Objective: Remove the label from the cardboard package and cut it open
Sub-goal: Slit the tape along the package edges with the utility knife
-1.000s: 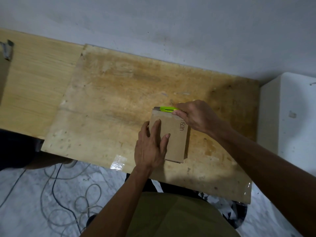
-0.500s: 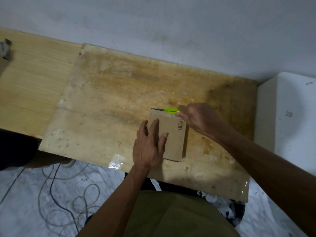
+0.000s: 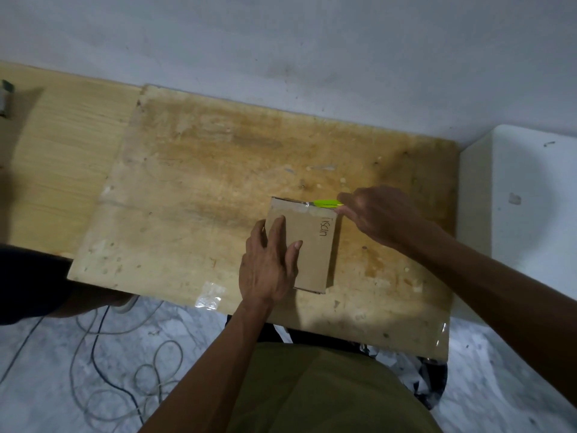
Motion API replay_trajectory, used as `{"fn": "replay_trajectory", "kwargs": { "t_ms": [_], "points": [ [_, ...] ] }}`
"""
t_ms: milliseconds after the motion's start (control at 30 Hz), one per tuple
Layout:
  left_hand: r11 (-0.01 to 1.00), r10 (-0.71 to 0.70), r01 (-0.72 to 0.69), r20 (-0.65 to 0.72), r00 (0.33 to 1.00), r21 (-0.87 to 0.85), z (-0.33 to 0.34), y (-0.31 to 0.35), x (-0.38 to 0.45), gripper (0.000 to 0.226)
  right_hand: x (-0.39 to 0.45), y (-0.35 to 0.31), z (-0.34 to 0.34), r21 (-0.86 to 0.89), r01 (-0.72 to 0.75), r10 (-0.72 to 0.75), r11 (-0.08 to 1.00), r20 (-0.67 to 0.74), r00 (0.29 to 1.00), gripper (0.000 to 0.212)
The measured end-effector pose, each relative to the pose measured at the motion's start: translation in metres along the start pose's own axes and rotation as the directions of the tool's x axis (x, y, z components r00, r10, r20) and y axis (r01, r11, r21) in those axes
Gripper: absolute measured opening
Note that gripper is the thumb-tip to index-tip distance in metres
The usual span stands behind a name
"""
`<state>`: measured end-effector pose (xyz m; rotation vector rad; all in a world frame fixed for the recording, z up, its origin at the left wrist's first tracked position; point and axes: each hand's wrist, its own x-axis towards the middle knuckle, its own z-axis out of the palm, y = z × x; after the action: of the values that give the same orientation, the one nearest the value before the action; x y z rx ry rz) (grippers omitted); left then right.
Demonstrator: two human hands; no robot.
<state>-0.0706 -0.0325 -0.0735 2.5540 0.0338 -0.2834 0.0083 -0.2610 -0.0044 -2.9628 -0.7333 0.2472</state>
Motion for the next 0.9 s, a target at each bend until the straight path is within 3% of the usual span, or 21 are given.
{"fn": "replay_trajectory", "kwargs": {
  "t_ms": [500,633,733,800,900],
  "points": [
    [1.000,0.009,-0.009,0.023,1.000,0.001,0.000,0.000,0.000,0.063,-0.042,0.033,0.010,0.101,-0.073,0.073,0.992,0.000,0.997,0.029],
    [1.000,0.015,-0.015,0.028,0.999,-0.005,0.001,-0.001,0.001,0.062,-0.054,0.039,0.021,0.226,-0.155,0.163,0.962,-0.015,0.986,0.026],
    [0.999,0.018,-0.017,0.036,0.999,-0.027,-0.001,0.000,0.000,0.060,-0.065,0.035,0.036,0.413,-0.330,0.346,0.849,0.037,0.938,0.025],
    [0.999,0.014,-0.011,0.049,0.999,-0.050,-0.005,0.001,0.001,0.060,-0.080,0.028,0.047,0.510,-0.448,0.496,0.734,0.049,0.867,0.030],
    [0.999,0.007,-0.006,0.043,0.999,-0.034,-0.012,0.004,0.006,0.063,-0.100,-0.006,0.052,0.811,-0.510,0.661,0.288,0.217,0.718,0.025]
  ]
}}
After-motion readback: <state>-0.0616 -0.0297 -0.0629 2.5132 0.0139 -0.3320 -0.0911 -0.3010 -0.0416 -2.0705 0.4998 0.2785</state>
